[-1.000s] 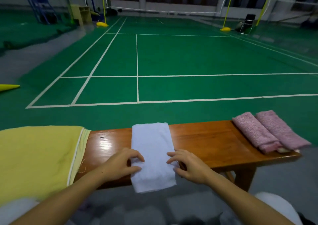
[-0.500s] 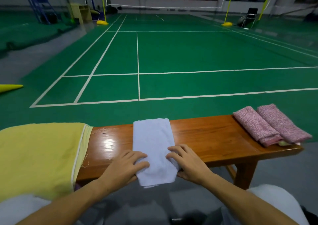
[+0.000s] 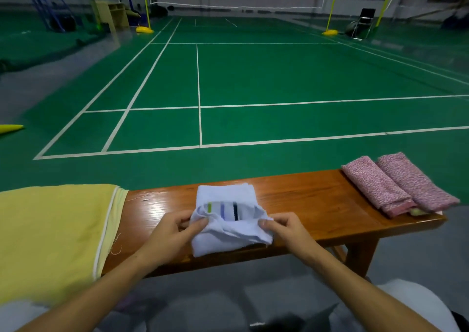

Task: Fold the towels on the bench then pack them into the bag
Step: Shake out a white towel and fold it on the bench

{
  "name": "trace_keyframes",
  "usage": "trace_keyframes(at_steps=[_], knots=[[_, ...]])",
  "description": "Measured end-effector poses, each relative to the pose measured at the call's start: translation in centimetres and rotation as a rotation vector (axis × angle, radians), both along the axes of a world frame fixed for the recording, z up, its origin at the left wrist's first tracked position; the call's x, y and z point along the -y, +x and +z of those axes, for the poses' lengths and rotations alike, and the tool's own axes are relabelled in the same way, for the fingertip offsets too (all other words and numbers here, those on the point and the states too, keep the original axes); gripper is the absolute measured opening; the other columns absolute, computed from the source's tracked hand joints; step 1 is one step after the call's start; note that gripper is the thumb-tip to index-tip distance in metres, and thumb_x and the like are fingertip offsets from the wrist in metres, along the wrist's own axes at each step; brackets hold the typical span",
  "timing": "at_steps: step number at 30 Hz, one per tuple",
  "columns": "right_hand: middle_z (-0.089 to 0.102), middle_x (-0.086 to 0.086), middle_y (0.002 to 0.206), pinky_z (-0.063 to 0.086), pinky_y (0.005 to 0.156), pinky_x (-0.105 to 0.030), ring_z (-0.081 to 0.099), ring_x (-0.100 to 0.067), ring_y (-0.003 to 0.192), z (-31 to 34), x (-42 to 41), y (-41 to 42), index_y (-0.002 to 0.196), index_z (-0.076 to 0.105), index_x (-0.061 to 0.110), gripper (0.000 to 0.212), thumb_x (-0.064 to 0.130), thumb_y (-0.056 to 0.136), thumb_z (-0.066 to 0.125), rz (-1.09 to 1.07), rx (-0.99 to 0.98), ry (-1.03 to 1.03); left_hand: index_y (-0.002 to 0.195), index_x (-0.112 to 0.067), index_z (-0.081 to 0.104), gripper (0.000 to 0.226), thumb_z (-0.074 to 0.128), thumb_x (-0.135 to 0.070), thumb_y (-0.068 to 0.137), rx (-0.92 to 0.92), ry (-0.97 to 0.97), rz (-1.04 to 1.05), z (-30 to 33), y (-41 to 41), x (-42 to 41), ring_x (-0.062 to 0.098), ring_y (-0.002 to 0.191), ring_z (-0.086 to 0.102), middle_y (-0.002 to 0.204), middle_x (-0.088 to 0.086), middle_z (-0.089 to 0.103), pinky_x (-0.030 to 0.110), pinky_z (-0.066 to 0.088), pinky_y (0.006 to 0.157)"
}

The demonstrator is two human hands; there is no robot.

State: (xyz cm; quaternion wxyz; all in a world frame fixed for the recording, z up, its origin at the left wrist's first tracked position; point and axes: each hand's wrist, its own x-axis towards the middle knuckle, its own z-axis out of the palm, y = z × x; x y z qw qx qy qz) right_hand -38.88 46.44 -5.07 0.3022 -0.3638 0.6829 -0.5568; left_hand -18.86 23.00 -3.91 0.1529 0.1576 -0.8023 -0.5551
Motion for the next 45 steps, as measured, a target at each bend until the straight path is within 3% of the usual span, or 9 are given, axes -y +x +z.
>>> trace_keyframes(at_steps=[5,10,17,20,22,30,35,39,45], knots=[[0.075,-0.014,0.123,0.053,0.102,-0.048,0.071,-0.032,0.116,-0.4,2.3,0.0,0.127,0.072,0.008,0.051,0.051,0.101,0.061,-0.051,0.541,0.021,0.102,-0.012,0.078,0.027,0.065,-0.035,0.101,0.198,0.5,0.174,-0.2,-1.6,-0.3,0.028,0.07,0.065,0.087,0.018,0.074,0.036,0.049,0.063],[0.076,-0.012,0.119,0.061,0.089,-0.038,0.075,-0.025,0.107,-0.6,3.0,-0.4,0.134,0.065,0.009,0.075,0.027,0.069,0.097,-0.088,0.378,0.079,0.117,-0.007,0.071,0.042,0.073,-0.042,0.093,0.185,0.713,0.225,-0.2,-2.6,-0.3,0.027,0.089,0.075,0.108,0.013,0.078,0.036,0.06,0.073],[0.07,-0.001,0.127,0.061,0.092,-0.033,0.072,-0.013,0.111,-0.9,4.1,-0.7,0.137,0.065,0.021,0.082,0.034,0.065,0.1,-0.07,0.234,0.183,0.124,-0.008,0.068,0.04,0.081,-0.007,0.087,0.133,0.599,0.151,0.5,-3.3,-1.0,0.029,0.105,0.076,0.114,0.009,0.078,0.048,0.06,0.092],[0.08,-0.002,0.097,0.061,0.078,-0.034,0.076,-0.016,0.091,-0.5,4.5,-0.5,0.102,0.081,0.015,0.032,0.042,0.085,0.085,-0.166,0.19,0.136,0.121,-0.013,0.069,0.025,0.072,-0.015,0.097,0.071,0.533,0.196,1.1,-3.9,-1.1,0.022,0.104,0.076,0.112,0.004,0.079,0.041,0.061,0.089],[0.077,-0.006,0.079,0.051,0.064,-0.032,0.069,-0.016,0.073,-0.5,4.9,-0.5,0.078,0.078,0.011,0.044,0.054,0.087,0.077,-0.238,0.256,0.109,0.122,-0.017,0.068,0.023,0.069,-0.023,0.1,0.042,0.464,0.192,1.2,-4.4,-1.0,0.018,0.106,0.075,0.114,0.0,0.079,0.038,0.059,0.09],[0.081,-0.003,0.102,0.063,0.085,-0.045,0.077,-0.023,0.096,-0.1,6.0,-2.3,0.112,0.075,0.013,0.039,0.03,0.08,0.09,-0.327,0.274,0.044,0.108,-0.013,0.069,0.012,0.067,-0.023,0.102,-0.008,0.384,0.312,-0.1,-8.0,0.9,0.018,0.096,0.074,0.1,0.0,0.079,0.029,0.058,0.077],[0.079,-0.002,0.091,0.06,0.079,-0.043,0.075,-0.019,0.089,-1.6,8.5,-4.6,0.1,0.073,0.013,0.034,0.042,0.086,0.083,-0.503,0.081,0.102,0.108,-0.014,0.063,0.024,0.073,-0.033,0.097,0.071,0.167,0.372,-1.8,-9.6,3.3,0.032,0.097,0.073,0.099,0.004,0.076,0.038,0.057,0.076],[0.064,0.013,0.112,0.055,0.085,-0.032,0.06,-0.007,0.102,-2.1,7.7,-5.3,0.125,0.059,0.027,0.039,0.049,0.095,0.07,-0.621,-0.525,0.319,0.137,-0.028,0.046,0.054,0.066,-0.053,0.094,0.323,-0.557,0.429,-3.3,-8.6,5.2,0.023,0.119,0.061,0.133,-0.007,0.059,0.044,0.054,0.093],[0.047,0.003,0.157,0.037,0.121,-0.037,0.04,-0.014,0.146,-3.8,7.8,-1.8,0.146,0.054,0.022,0.046,0.044,0.106,0.049,-0.032,-0.892,0.262,0.153,-0.025,0.048,0.063,0.034,-0.062,0.103,0.238,-0.921,-0.055,-5.8,-7.4,2.0,0.02,0.153,0.035,0.165,-0.002,0.038,0.036,0.025,0.125]])
